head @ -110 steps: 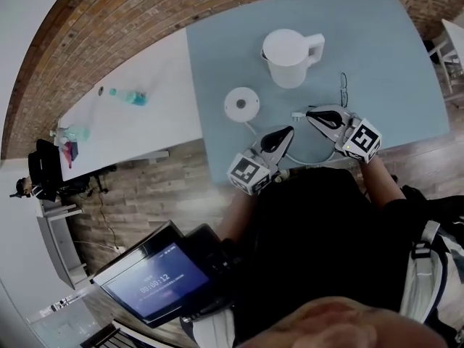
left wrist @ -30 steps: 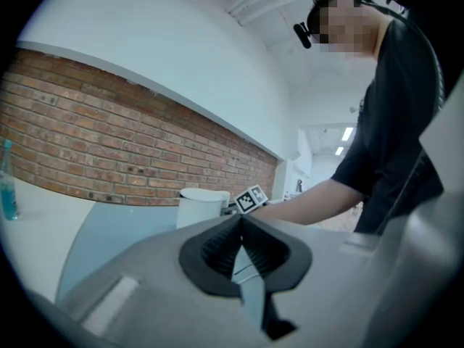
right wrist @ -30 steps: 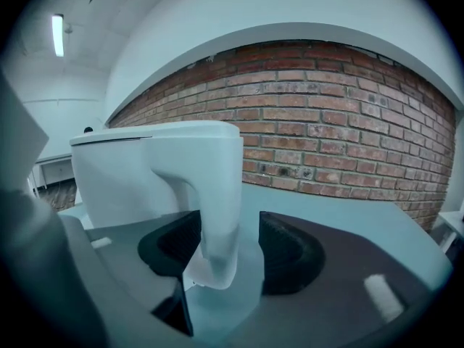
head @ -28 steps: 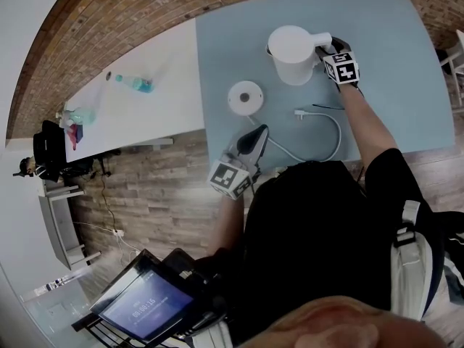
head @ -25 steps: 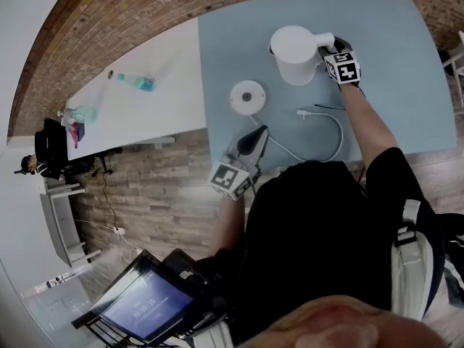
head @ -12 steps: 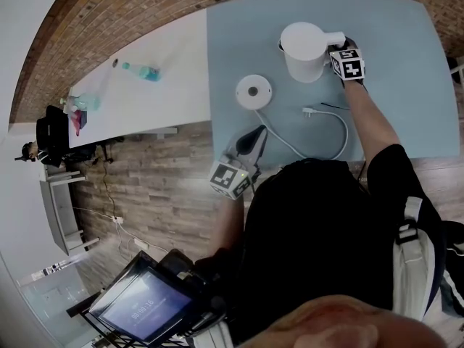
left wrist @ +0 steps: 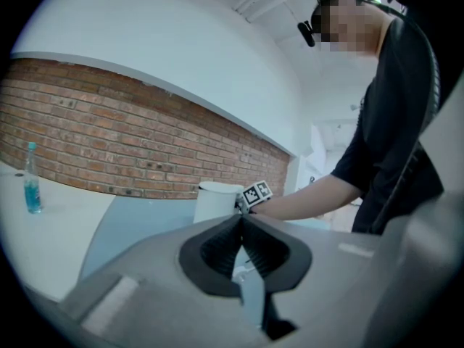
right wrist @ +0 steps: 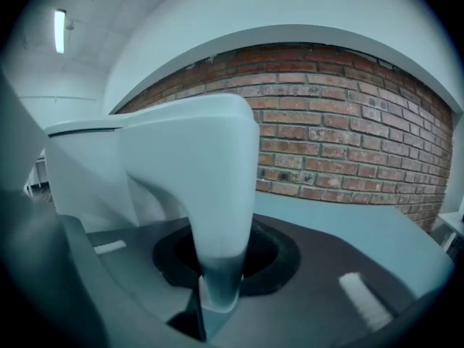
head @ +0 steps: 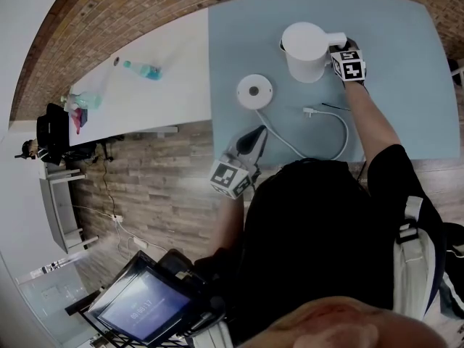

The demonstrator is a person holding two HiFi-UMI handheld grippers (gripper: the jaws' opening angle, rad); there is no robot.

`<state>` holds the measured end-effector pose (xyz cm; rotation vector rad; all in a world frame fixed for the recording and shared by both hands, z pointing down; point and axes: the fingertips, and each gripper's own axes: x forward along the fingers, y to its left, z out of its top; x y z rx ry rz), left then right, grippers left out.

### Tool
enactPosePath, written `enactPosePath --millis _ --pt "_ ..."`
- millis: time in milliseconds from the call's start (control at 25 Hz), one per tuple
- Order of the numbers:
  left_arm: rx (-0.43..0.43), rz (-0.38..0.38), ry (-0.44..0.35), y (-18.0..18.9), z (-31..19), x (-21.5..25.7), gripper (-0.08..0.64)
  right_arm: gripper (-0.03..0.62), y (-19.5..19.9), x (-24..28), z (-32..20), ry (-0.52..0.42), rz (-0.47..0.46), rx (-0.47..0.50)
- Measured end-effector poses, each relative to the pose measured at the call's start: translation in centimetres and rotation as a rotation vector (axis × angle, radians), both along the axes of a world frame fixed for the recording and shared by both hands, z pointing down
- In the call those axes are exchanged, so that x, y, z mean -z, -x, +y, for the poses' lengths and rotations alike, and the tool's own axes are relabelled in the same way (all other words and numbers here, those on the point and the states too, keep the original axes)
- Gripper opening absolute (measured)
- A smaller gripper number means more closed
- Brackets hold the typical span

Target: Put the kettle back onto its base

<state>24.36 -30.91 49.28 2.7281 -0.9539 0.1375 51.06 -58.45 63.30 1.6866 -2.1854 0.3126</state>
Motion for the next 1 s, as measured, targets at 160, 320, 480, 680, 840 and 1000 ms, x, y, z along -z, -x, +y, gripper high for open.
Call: enactPosePath --millis 160,320,480,680,840,1000 --pt "0.000 -0.009 0.001 -0.1 0.2 -0.2 0.003 0.066 -0.1 0.0 0.0 0.003 -0.025 -0.005" --pt "0.011 -0.012 0.008 0.1 0.4 -0.3 0.003 0.067 -0.3 0.1 -0.1 -0.005 -0.070 -0.027" --pt "0.025 -0.010 0.011 0.5 0.8 -0.4 0.003 0.069 -0.6 0.4 0.0 -0.024 -0.107 -0.056" --pt "0.044 -0.014 0.011 1.1 1.3 -0.6 0.003 0.072 -0.7 0.3 -0.1 -0.028 -0.139 -0.090" --pt "0.060 -0.016 0.008 1.6 1.6 -0.3 0.003 0.078 -1.1 0.6 0.1 -0.044 -0.174 -0.127" --pt "0.074 -0.022 0.011 2.4 2.1 -0.4 0.003 0.081 -1.0 0.9 0.4 -0.052 -0.195 -0.133"
